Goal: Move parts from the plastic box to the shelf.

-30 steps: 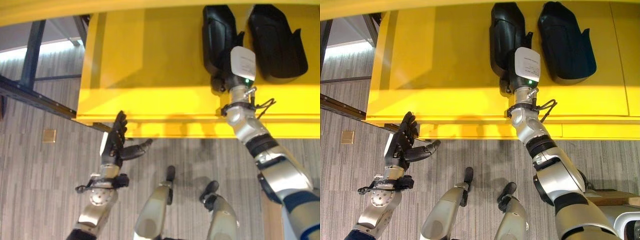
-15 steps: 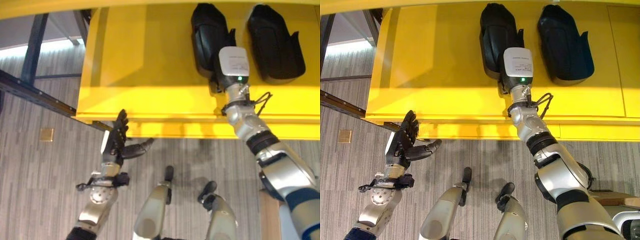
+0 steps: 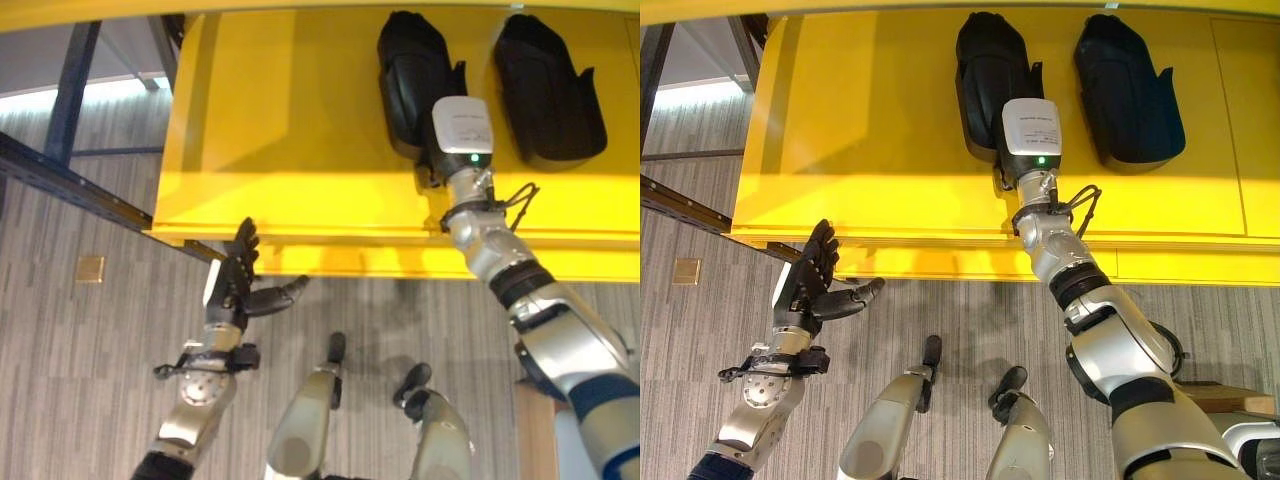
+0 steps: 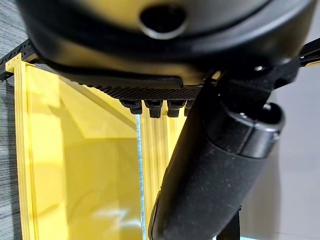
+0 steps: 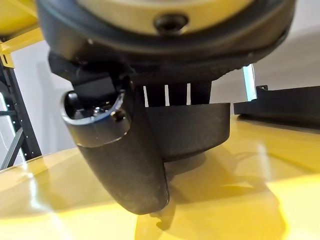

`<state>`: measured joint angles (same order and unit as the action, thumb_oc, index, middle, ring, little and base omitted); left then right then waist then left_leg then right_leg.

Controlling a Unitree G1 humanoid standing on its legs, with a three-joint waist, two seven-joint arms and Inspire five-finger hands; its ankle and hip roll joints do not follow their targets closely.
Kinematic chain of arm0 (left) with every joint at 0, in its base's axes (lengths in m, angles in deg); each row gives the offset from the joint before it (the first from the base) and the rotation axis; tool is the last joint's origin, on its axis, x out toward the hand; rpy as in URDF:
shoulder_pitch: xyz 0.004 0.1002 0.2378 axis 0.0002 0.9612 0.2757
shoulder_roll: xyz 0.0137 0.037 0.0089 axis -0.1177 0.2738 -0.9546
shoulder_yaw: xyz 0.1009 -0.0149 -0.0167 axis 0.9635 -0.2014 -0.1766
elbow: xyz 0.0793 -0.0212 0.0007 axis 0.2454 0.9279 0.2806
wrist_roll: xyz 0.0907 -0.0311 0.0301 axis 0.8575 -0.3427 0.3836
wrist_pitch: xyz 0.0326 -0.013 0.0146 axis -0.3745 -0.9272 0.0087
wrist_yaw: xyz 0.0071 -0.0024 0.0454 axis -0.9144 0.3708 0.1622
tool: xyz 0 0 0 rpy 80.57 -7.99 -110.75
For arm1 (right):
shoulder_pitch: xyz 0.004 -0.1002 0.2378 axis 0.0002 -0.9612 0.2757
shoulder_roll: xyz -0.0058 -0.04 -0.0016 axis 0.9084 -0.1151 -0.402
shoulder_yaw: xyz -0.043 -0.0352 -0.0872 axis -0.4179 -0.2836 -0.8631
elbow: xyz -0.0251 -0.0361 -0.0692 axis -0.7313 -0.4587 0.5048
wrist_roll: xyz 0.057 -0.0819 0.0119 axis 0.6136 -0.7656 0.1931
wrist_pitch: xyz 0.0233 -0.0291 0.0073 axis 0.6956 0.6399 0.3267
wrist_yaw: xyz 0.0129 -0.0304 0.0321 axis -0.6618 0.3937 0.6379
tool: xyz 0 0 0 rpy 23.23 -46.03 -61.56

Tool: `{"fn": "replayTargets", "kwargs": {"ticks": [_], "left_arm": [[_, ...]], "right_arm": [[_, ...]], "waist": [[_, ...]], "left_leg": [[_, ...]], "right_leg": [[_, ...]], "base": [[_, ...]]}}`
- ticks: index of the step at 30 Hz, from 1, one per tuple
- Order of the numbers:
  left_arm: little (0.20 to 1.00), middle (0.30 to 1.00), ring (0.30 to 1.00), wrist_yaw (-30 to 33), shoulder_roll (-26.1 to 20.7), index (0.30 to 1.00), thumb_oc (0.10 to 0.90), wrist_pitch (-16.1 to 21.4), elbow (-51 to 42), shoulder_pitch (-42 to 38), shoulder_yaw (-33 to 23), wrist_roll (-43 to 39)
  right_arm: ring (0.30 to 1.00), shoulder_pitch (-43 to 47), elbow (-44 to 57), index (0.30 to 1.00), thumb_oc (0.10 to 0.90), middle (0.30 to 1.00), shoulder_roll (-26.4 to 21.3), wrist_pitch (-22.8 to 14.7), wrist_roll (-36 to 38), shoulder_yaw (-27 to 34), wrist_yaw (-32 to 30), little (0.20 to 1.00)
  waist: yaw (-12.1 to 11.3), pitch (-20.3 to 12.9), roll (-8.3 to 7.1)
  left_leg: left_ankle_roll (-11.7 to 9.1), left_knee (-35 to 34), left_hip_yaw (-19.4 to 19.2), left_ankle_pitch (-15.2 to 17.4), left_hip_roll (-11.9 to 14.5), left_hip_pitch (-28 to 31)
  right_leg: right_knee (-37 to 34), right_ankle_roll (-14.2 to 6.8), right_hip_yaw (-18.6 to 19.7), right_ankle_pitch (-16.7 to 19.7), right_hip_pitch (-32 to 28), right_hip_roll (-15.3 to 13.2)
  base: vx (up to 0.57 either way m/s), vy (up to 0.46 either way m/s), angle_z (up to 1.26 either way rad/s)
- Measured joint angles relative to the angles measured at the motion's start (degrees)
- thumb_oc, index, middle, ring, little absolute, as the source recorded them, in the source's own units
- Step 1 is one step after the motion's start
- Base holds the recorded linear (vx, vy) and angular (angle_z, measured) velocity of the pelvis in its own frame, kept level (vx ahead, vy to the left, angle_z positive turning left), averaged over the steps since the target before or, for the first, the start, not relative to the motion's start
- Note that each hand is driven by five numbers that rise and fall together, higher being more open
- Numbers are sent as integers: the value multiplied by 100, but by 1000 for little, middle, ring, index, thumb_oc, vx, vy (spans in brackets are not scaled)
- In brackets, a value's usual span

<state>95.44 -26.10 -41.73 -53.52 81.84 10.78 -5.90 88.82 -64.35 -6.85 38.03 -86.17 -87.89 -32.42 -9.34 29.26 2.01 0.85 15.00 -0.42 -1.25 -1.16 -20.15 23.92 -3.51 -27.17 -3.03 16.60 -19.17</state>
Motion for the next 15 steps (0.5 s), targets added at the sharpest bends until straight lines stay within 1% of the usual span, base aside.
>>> {"fn": "replayTargets", "kwargs": {"ticks": [10,15], "left_arm": [[1000,1000,1000,3,1,1000,900,-4,20,-4,0,-1],[1000,1000,1000,4,0,1000,900,-4,31,-12,0,-1]], "right_arm": [[300,-4,-11,300,400,300,116,72,113,0,-3,300],[300,-19,-14,300,400,300,178,73,247,52,-3,300]], "waist": [[2,-10,-19],[5,-11,-18]], "left_leg": [[0,38,10,13,4,-9],[33,80,27,51,6,-30]], "right_leg": [[15,1,-3,0,-9,1],[26,2,-7,-1,-8,1]], "base": [[0,3,0],[0,0,0]]}}
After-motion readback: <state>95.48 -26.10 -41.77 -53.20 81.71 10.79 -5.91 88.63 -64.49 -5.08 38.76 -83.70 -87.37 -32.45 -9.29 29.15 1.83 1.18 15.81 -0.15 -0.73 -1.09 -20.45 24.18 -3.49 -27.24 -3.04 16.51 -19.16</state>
